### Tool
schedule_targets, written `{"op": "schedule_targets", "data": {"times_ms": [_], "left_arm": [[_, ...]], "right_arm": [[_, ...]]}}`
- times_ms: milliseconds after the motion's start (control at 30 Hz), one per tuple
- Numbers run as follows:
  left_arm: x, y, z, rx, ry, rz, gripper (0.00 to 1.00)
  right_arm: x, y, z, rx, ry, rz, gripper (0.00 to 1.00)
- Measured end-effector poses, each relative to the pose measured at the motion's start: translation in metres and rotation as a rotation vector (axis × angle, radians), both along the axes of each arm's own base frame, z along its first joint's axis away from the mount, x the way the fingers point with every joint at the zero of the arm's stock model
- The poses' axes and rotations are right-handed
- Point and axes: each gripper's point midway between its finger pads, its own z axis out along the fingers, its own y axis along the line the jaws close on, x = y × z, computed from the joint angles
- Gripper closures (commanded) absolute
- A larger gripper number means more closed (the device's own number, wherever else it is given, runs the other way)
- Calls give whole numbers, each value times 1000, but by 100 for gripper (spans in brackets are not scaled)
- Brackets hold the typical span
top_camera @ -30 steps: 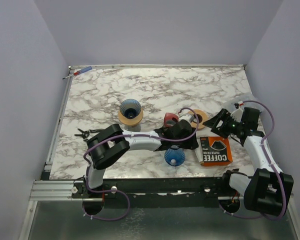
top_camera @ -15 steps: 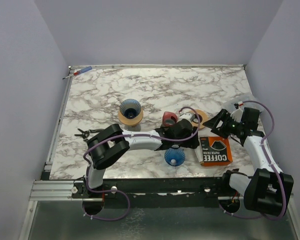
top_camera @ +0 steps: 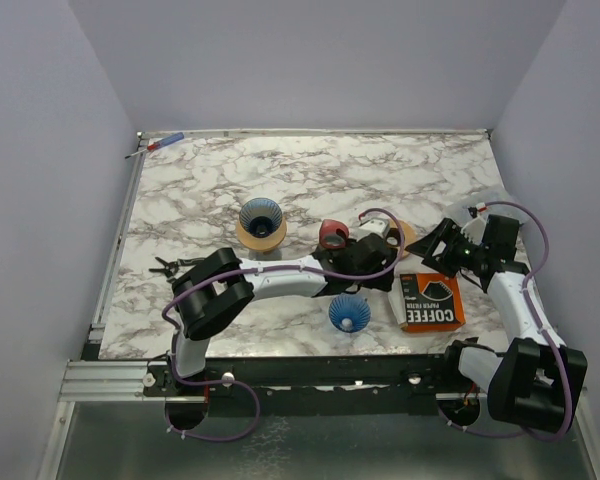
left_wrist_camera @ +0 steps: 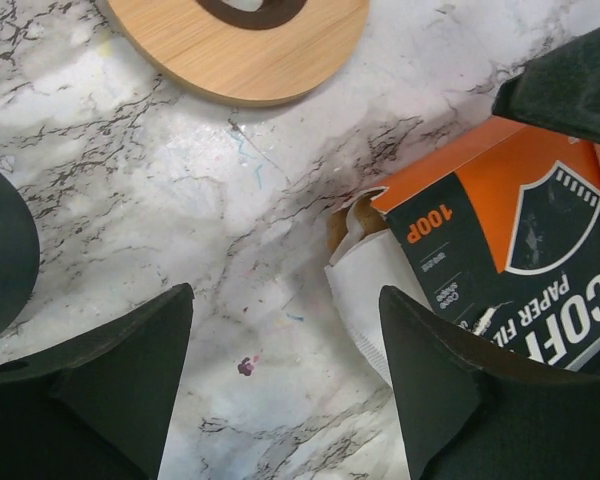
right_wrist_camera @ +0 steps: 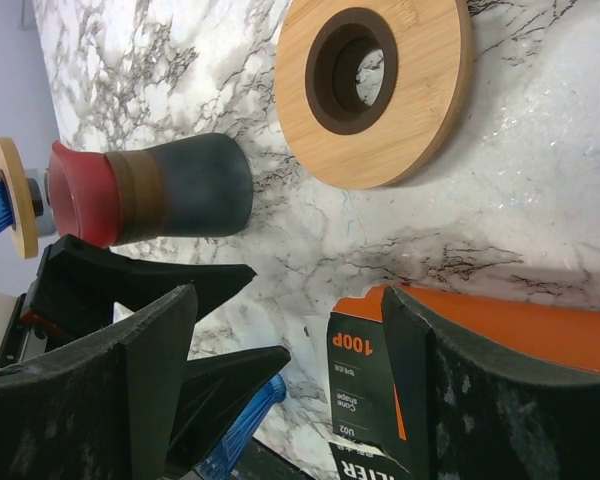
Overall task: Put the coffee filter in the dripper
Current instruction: Pick up the coffee filter from the coffee filter holder.
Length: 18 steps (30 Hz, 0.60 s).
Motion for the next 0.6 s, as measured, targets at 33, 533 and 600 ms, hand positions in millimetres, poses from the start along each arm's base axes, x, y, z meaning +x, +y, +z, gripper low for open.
{"op": "schedule_targets", "data": {"times_ms": [33,533,600], "left_arm": [[0,-1,1,-1,0,-2,26],[-27,-31,8,-55,32,-68,42],[-26,-31,6,-53,34,-65,43]], "right_arm": [[0,0,0,0,0,0,21],[-4,1,5,-4,-6,-2,21],[-4,1,4,-4,-4,-2,21]]}}
